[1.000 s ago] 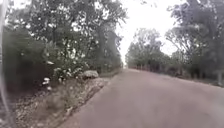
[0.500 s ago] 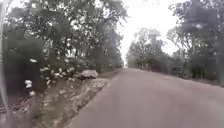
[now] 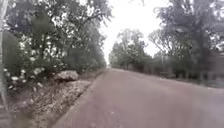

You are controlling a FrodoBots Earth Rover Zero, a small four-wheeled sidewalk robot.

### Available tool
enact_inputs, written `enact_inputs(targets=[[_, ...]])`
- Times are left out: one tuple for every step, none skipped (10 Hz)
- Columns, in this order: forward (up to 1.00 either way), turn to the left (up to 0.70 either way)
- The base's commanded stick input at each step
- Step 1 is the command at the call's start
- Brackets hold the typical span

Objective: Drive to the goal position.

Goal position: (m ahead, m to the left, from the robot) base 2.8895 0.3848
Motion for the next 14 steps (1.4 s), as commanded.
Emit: enact_inputs(targets=[[0.7, 0.0], [0.7, 0.0], [0.7, 0.0], [0.7, 0.0], [0.7, 0.0], [0.7, 0.0], [0.7, 0.0], [0.7, 0.0], [0.7, 0.0], [0.7, 0.0], [0.7, 0.0], [0.7, 0.0], [0.7, 0.0], [0.7, 0.0]])
